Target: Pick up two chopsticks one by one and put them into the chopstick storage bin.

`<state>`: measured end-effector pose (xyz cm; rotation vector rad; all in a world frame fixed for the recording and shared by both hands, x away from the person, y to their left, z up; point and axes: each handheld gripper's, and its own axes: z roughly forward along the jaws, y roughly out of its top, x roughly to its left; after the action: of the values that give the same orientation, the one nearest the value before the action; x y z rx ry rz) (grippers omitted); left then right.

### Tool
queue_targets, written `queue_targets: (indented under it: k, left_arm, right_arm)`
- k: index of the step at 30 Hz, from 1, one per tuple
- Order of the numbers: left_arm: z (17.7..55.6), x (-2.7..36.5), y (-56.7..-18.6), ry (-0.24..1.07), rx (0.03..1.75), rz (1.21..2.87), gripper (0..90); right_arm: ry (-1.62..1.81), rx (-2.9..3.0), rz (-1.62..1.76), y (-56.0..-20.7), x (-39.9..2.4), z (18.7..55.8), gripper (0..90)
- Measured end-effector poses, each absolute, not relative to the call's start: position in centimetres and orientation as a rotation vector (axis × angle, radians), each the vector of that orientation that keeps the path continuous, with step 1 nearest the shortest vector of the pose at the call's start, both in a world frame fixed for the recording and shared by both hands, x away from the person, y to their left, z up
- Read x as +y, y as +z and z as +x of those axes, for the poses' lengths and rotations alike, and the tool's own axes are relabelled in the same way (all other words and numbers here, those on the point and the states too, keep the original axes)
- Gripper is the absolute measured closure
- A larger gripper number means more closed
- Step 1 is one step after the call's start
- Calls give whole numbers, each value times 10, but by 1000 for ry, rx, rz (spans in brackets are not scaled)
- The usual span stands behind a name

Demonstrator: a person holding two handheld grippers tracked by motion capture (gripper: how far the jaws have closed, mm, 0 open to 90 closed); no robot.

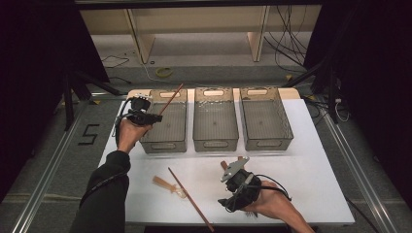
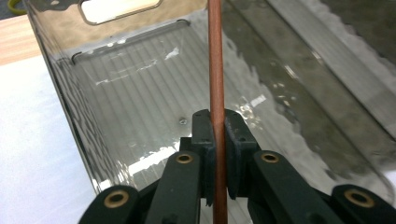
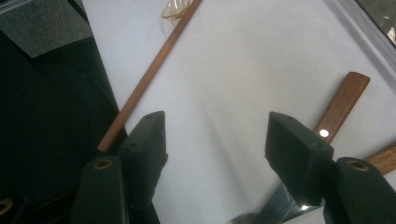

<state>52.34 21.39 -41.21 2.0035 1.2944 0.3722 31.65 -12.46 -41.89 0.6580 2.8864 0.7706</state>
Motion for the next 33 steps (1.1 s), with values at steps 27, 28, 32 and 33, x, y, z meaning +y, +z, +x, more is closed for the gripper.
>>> queue_targets:
  k: [27, 28, 32, 33]
  left_arm:
    - [437, 214, -400, 321, 1106, 1878, 224]
    - [430, 215, -400, 312, 1091, 1861, 225]
    - [410, 211, -402, 316, 1032, 1874, 221]
    - [405, 209, -405, 314, 1012, 1876, 222]
  right_arm:
    - [759, 2838, 747, -423, -106, 315, 369]
    - [751, 2843, 744, -424, -104, 314, 376]
    - [737, 2862, 723, -429, -93, 309, 393]
    - [725, 2866, 704, -430, -91, 308, 393]
